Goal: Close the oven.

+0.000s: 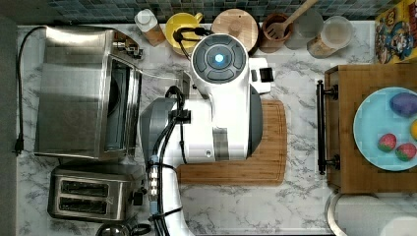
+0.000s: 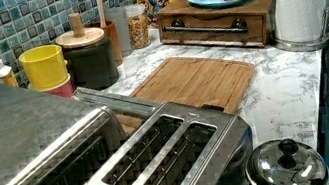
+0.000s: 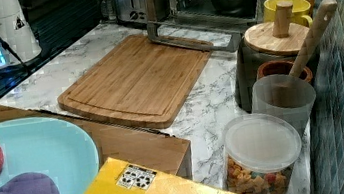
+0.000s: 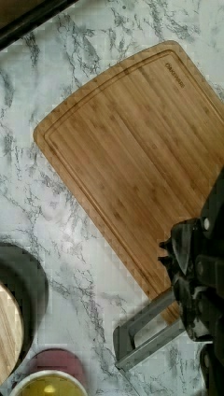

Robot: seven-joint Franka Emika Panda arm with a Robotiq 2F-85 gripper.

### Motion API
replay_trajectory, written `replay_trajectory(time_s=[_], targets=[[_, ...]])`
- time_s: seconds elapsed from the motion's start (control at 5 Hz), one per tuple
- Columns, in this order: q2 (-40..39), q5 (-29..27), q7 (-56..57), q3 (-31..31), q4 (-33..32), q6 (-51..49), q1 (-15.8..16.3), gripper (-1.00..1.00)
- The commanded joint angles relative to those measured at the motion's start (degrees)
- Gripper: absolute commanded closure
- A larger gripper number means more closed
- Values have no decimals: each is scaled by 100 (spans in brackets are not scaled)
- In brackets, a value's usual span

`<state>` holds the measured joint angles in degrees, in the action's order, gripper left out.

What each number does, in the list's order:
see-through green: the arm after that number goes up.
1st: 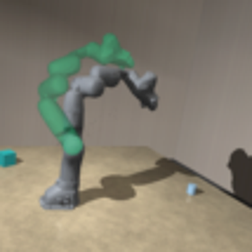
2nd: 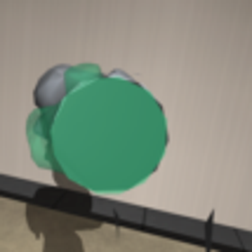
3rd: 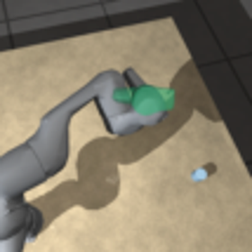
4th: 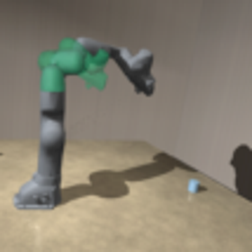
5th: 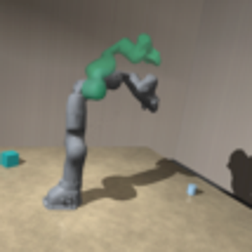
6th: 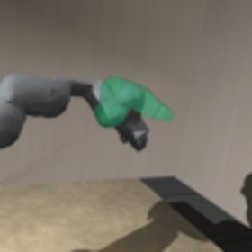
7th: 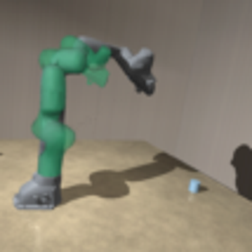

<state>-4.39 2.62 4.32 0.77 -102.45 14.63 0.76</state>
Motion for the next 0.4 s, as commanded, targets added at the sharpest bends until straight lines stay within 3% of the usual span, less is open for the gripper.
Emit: replay_trajectory(time_s=[0.2, 0.4], targets=[[-50, 7, -2, 43, -1, 18, -25, 100], [752, -471, 845, -32, -1384, 922, -162, 100]])
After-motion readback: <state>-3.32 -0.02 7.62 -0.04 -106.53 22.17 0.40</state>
